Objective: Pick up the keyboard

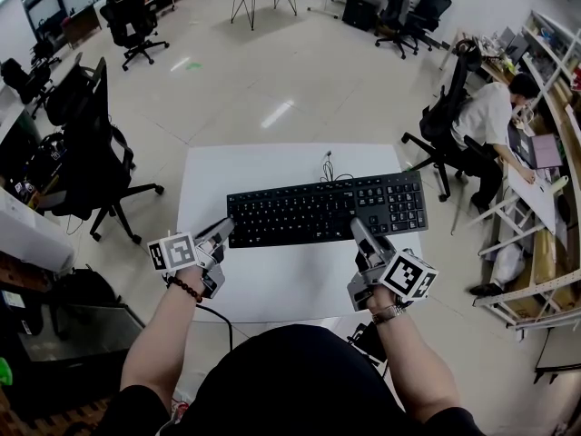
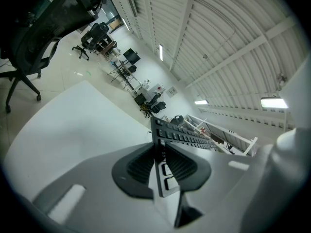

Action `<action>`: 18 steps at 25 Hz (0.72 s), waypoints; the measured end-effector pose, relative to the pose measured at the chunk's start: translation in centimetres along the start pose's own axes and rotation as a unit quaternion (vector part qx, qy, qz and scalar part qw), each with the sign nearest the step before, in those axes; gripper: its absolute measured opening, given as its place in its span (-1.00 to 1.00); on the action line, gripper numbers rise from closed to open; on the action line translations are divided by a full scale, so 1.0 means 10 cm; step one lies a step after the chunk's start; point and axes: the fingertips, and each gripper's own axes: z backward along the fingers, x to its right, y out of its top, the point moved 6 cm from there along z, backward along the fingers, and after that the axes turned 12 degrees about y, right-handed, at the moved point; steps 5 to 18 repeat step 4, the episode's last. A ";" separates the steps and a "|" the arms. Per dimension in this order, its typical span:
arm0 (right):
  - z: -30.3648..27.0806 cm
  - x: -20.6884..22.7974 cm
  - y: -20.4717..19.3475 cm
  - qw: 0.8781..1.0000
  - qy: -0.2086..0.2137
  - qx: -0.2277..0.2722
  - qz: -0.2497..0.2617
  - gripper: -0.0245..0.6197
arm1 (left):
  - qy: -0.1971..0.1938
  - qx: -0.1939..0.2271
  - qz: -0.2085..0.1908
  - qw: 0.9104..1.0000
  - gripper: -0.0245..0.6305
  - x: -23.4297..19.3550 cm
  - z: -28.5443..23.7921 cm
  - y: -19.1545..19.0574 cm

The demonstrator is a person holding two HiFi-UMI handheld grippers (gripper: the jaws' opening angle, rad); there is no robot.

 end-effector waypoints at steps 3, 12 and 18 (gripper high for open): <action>0.00 0.01 0.00 1.000 0.000 0.000 0.000 -0.55 | 0.000 0.000 -0.001 1.000 -0.68 0.00 -0.01 -0.01; 0.01 0.02 0.00 1.000 0.000 0.000 0.001 -0.55 | 0.000 0.000 -0.001 1.000 -0.68 0.00 -0.01 -0.01; 0.01 0.02 0.00 1.000 0.000 0.000 0.001 -0.55 | 0.000 0.000 -0.001 1.000 -0.68 0.00 -0.01 -0.01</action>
